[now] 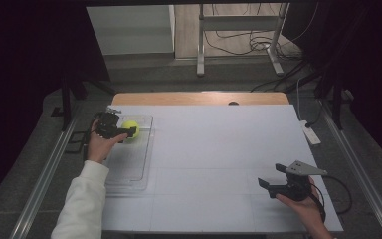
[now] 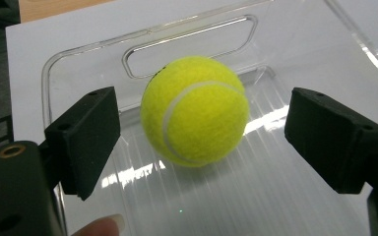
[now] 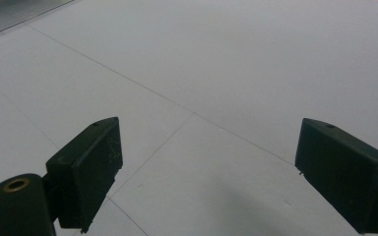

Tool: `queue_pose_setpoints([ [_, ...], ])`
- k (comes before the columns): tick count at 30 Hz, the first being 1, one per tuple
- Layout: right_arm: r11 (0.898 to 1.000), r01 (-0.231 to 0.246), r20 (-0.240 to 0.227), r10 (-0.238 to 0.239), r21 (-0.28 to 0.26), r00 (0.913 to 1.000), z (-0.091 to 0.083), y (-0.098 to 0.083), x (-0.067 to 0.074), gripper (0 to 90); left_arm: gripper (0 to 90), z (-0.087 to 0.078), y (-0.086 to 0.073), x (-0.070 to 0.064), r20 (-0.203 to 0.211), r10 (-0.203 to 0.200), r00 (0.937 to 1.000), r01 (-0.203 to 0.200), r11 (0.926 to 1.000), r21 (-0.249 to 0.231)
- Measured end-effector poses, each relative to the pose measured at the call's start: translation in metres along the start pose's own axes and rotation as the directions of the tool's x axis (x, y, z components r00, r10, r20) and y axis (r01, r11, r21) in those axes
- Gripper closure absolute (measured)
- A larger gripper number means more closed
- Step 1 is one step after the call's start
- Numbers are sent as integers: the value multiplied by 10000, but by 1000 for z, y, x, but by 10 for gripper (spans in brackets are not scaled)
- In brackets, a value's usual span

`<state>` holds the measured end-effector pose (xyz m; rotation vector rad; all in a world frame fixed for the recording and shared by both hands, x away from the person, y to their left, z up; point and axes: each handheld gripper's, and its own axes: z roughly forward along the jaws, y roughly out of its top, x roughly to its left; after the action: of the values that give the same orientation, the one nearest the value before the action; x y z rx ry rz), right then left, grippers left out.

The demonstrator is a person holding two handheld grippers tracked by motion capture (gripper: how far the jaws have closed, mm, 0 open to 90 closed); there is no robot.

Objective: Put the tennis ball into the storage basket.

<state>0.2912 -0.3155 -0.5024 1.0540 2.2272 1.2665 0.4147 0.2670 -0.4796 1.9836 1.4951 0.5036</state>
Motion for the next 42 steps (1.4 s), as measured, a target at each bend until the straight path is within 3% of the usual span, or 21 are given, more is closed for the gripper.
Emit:
queue_pose_setpoints([
  [9, 10000, 11, 3, -11, 12, 10000, 1, 0, 0, 111, 155, -19, -7, -3, 737, -80, 9972, 129, 9978, -655],
  [15, 10000, 25, 4, -25, 14, 10000, 1, 1, 0, 111, 157, -33, -10, -11, 1147, 168, 9933, -48, 9945, -1046],
  [19, 10000, 33, -11, -33, 0, 10000, 1, 1, 0, 111, 158, -41, -12, -17, 1195, 427, 9919, -280, 9921, -1222],
  [29, 10000, 39, -19, -39, 15, 10000, 2, 1, 0, 111, 159, -54, -23, -31, 1786, 854, 9802, -550, 9841, -1688],
  [34, 10000, 24, -37, -24, 21, 10000, 2, 1, 0, 111, 156, -62, -31, -42, 2144, 1099, 9706, -686, 9791, -1914],
  [38, 10000, 15, -42, -15, -14, 10000, 1, 1, 0, 111, 151, -70, -39, -53, 2165, 1404, 9661, -937, 9726, -2128],
  [42, 10000, 16, -59, -16, -33, 10000, 1, 1, 0, 111, 152, -74, -45, -60, 2286, 1421, 9631, -870, 9680, -2354],
])
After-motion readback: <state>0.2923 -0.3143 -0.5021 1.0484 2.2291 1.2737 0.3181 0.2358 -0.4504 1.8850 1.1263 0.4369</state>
